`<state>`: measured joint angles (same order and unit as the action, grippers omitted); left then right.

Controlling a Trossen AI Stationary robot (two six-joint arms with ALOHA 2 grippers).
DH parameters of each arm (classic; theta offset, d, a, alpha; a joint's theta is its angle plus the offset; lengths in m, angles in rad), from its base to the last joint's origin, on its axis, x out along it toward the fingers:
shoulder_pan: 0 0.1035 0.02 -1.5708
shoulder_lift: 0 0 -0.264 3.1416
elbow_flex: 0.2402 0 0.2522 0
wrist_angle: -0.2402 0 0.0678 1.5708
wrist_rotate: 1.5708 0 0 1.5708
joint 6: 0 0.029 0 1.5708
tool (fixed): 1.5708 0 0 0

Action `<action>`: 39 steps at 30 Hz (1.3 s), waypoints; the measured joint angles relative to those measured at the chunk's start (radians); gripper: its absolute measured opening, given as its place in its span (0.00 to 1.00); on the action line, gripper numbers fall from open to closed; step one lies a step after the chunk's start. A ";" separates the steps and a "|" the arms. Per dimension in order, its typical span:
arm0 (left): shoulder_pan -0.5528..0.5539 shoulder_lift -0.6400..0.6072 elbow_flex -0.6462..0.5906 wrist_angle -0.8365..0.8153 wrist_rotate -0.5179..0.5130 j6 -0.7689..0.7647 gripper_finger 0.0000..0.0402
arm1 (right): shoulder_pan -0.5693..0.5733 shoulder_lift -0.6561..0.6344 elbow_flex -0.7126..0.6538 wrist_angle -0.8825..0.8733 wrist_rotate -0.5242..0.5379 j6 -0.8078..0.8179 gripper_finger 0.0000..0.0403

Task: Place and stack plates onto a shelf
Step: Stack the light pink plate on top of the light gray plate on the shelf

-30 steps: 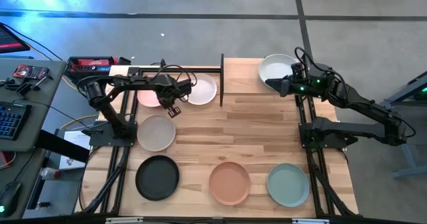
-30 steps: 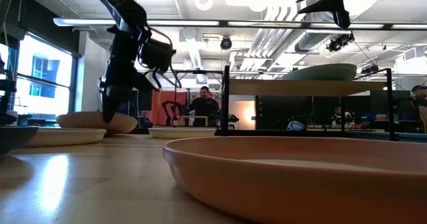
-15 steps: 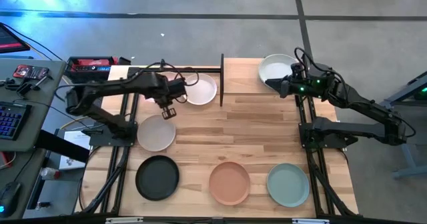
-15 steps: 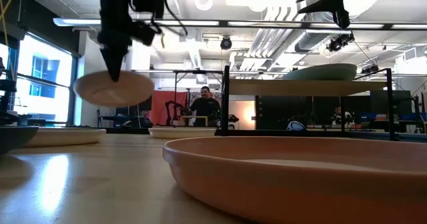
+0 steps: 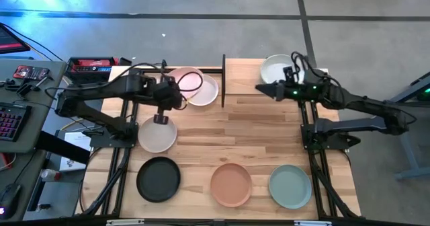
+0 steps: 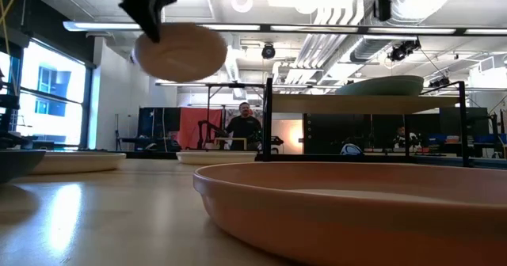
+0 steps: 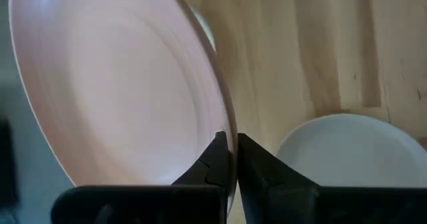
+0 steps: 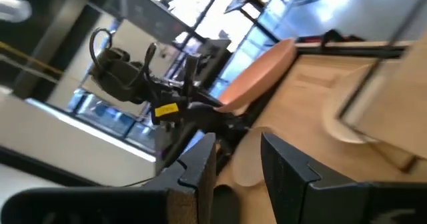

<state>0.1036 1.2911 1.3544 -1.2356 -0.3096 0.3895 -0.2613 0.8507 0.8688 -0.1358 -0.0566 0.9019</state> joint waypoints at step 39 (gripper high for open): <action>-0.412 0.221 0.040 0.030 -0.145 0.539 0.02 | 0.263 0.415 0.000 -0.013 0.128 0.359 0.21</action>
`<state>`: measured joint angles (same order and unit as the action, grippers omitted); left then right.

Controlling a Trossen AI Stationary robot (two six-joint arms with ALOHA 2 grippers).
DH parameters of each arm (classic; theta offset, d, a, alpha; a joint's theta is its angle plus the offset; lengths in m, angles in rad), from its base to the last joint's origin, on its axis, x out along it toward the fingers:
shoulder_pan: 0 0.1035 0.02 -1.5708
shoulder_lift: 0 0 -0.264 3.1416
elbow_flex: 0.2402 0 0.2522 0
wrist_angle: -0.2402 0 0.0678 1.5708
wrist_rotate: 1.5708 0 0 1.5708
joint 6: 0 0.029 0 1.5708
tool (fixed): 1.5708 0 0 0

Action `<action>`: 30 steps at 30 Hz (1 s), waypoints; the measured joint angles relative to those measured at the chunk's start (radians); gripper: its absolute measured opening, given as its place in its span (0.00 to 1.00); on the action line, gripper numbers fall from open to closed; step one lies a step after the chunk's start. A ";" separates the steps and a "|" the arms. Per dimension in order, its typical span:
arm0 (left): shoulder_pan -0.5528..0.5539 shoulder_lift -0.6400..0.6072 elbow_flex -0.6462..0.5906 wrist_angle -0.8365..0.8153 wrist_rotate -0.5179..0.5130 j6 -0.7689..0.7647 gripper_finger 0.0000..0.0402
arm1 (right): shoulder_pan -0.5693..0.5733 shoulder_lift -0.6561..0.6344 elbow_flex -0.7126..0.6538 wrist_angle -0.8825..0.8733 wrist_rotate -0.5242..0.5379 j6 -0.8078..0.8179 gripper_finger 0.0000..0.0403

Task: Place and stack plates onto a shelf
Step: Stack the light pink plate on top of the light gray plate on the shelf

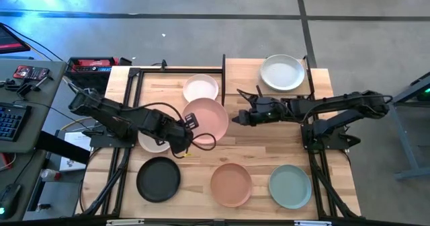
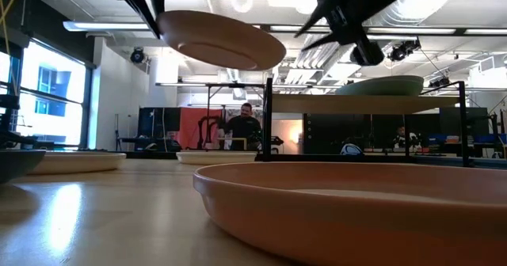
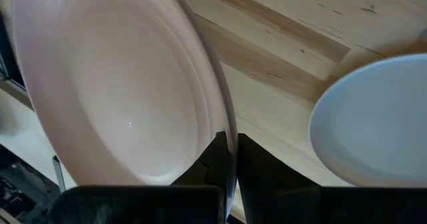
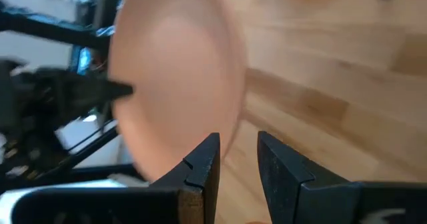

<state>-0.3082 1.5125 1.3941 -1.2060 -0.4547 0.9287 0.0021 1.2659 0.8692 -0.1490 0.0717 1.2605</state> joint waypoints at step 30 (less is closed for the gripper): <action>-0.011 0.002 0.000 0.174 -0.052 0.131 0.02 | -0.002 -0.001 0.000 -0.006 0.049 0.023 0.17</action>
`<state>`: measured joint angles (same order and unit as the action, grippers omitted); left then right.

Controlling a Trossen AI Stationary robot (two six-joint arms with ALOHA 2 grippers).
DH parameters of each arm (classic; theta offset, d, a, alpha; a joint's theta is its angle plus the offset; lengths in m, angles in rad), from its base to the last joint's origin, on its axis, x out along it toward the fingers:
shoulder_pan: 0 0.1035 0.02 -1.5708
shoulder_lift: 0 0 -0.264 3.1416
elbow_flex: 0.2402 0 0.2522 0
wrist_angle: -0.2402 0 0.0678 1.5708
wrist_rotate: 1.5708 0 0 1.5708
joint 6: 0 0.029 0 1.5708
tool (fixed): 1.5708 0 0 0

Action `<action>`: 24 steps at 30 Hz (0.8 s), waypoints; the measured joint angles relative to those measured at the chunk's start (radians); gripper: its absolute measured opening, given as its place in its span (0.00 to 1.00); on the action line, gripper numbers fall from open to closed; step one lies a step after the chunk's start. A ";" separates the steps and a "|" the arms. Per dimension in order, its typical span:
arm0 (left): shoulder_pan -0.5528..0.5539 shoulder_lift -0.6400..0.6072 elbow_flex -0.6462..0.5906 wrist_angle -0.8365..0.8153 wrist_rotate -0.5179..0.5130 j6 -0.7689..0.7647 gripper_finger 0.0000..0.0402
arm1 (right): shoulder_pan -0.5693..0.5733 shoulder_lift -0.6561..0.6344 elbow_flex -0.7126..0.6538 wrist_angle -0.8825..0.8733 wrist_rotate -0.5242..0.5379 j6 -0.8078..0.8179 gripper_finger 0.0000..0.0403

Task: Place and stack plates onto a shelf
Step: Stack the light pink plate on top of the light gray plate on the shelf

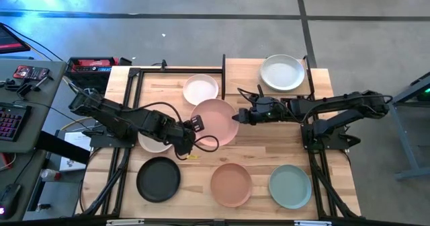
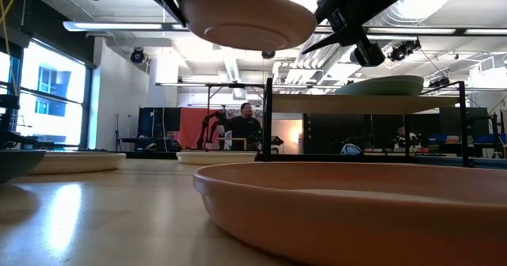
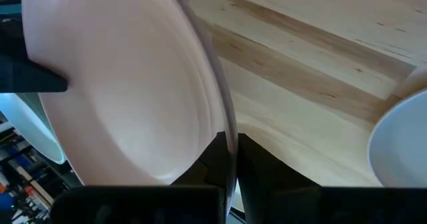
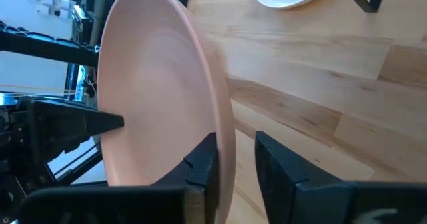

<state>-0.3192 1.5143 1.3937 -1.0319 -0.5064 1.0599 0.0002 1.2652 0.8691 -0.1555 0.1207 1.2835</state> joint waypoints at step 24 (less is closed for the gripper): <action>0.018 0.044 -0.001 0.060 -0.024 -0.184 0.21 | 0.000 0.000 -0.001 -0.076 0.006 0.081 0.00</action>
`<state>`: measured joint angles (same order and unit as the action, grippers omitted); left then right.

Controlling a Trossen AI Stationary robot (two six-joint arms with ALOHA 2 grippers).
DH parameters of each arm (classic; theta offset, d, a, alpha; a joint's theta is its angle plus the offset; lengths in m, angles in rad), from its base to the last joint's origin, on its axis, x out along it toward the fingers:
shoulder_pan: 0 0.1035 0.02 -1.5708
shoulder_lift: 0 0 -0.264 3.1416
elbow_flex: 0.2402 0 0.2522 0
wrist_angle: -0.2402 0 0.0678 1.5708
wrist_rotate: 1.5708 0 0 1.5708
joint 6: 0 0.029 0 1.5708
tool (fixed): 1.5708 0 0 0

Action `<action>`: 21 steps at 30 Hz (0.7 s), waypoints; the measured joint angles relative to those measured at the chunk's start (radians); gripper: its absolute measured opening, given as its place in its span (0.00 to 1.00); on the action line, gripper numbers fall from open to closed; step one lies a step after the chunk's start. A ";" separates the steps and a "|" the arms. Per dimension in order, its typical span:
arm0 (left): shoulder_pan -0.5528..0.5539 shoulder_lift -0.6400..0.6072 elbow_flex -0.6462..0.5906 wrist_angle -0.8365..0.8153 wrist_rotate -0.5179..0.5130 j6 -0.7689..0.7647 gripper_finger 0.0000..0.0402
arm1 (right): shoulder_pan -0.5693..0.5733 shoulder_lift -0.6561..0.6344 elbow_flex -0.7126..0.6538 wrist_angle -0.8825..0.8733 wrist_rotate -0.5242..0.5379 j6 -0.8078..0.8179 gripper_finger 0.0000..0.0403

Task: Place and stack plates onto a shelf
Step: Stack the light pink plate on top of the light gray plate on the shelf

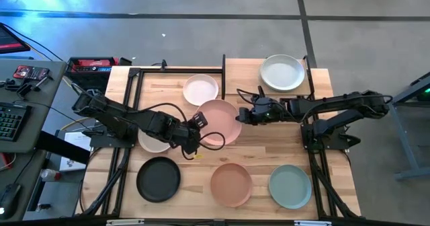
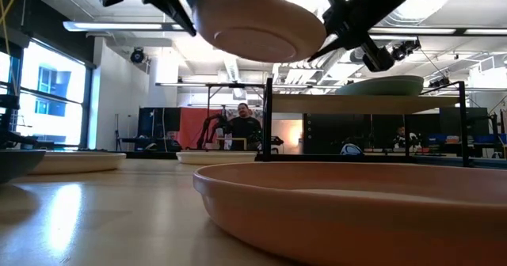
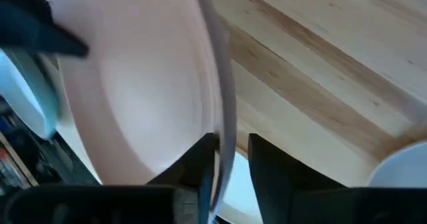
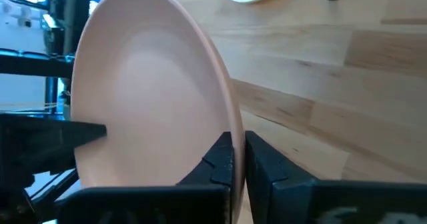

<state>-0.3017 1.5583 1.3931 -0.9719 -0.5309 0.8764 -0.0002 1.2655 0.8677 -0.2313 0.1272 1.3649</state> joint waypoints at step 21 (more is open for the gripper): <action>-0.003 -0.098 0.000 -0.015 -0.192 -0.371 0.23 | -0.097 -0.184 0.000 -0.265 0.068 -0.079 0.00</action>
<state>-0.3050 1.4606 1.3930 -0.9871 -0.7227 0.5055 -0.0970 1.0815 0.8680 -0.4959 0.1953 1.2855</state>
